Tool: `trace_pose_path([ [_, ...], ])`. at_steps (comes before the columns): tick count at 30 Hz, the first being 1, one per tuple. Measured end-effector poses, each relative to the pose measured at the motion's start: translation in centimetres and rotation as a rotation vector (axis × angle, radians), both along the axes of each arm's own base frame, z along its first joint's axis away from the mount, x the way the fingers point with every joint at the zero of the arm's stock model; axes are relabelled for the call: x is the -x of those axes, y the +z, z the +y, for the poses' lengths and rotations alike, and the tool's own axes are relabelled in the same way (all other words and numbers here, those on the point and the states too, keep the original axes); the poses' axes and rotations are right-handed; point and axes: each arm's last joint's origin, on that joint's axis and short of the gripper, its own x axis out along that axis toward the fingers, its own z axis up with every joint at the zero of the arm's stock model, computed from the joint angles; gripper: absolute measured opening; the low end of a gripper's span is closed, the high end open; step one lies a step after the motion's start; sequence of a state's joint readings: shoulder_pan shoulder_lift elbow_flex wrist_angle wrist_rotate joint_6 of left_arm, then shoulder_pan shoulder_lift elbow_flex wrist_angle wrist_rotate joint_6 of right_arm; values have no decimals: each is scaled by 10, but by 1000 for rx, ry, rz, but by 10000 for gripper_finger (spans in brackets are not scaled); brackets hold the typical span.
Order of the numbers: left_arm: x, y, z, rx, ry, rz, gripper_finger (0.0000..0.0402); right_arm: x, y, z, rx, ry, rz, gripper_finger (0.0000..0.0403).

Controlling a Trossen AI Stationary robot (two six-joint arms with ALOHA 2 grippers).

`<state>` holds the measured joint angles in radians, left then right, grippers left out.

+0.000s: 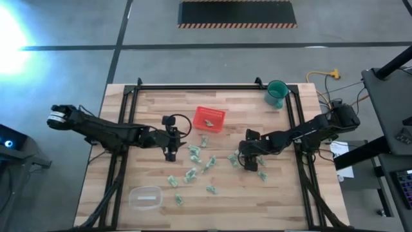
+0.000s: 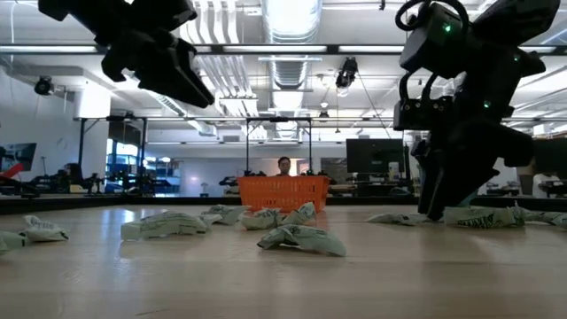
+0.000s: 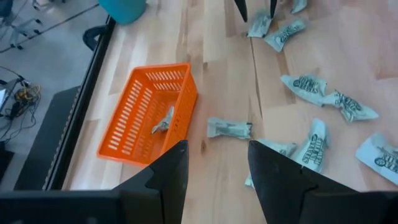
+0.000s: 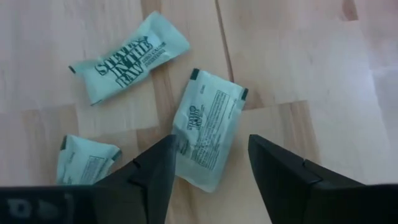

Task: Pick and place items into bin
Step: Put the stevia packet into the orange bin

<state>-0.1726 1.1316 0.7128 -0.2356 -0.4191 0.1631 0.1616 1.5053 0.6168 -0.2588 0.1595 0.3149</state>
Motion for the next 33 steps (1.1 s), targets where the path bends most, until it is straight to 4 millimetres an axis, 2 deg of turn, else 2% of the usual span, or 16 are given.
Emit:
trace_pose_path([
  [7, 0, 0, -1, 1, -3, 1, 150, -1, -5, 1, -1, 11, 16, 142],
  [17, 0, 0, -2, 2, -7, 2, 150, -1, -2, 0, 41, 84, 15, 17],
  [24, 0, 0, -2, 1, -7, 1, 150, -8, 6, 1, 89, 142, -10, 13],
  [29, 0, 0, -2, 0, -5, 1, 150, -23, 24, 1, 188, 194, -67, 13],
  [33, 0, 0, -2, 0, -5, 1, 150, -36, 41, -1, 334, 211, -111, 13],
])
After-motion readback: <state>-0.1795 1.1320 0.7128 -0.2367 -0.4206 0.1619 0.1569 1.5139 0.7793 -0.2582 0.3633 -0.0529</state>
